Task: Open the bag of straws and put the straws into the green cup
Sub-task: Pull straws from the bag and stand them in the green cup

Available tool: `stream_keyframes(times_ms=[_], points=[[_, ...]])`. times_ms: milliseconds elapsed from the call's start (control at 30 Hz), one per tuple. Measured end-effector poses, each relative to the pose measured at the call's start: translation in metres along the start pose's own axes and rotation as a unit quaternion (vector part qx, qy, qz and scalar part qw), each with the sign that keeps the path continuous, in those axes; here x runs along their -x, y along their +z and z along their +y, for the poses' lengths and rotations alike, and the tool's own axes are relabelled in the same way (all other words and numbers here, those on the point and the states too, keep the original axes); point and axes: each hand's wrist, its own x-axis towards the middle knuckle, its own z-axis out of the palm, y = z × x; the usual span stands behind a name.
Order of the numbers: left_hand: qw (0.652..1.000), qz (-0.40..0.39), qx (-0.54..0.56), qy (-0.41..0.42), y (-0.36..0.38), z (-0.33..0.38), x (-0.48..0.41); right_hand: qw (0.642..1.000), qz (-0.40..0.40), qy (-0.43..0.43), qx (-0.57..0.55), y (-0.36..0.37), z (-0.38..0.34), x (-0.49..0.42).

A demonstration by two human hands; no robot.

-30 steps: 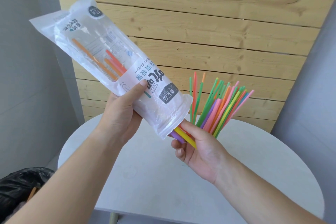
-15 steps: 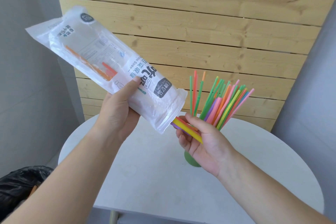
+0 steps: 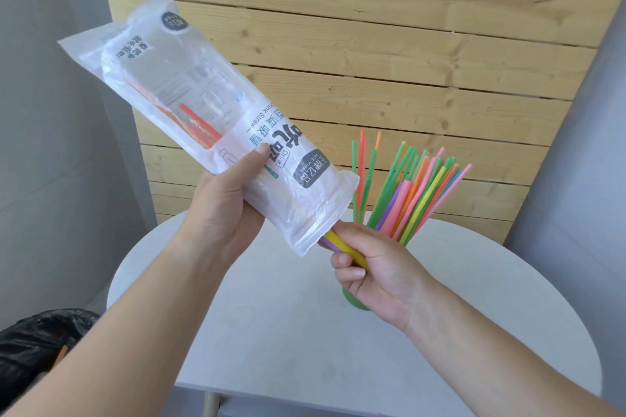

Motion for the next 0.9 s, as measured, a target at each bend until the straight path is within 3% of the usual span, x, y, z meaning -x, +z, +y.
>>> stream_keyframes(times_ms=[267,433,667,900], points=[[0.995,-0.038,-0.086,-0.025,-0.001,-0.001,0.004,0.999,0.033,-0.028,-0.020,-0.006,-0.005,-0.005],[0.989,-0.043,-0.127,-0.062,0.000,0.002,0.005,0.999,-0.008,-0.001,-0.053,-0.011,-0.009,-0.005],[0.997,-0.006,-0.071,-0.004,-0.003,0.006,0.000,0.997,0.031,0.029,-0.064,-0.008,-0.009,-0.003],[0.992,-0.045,-0.116,0.023,0.008,0.010,0.004,0.995,0.052,0.070,-0.047,-0.007,0.000,-0.003]])
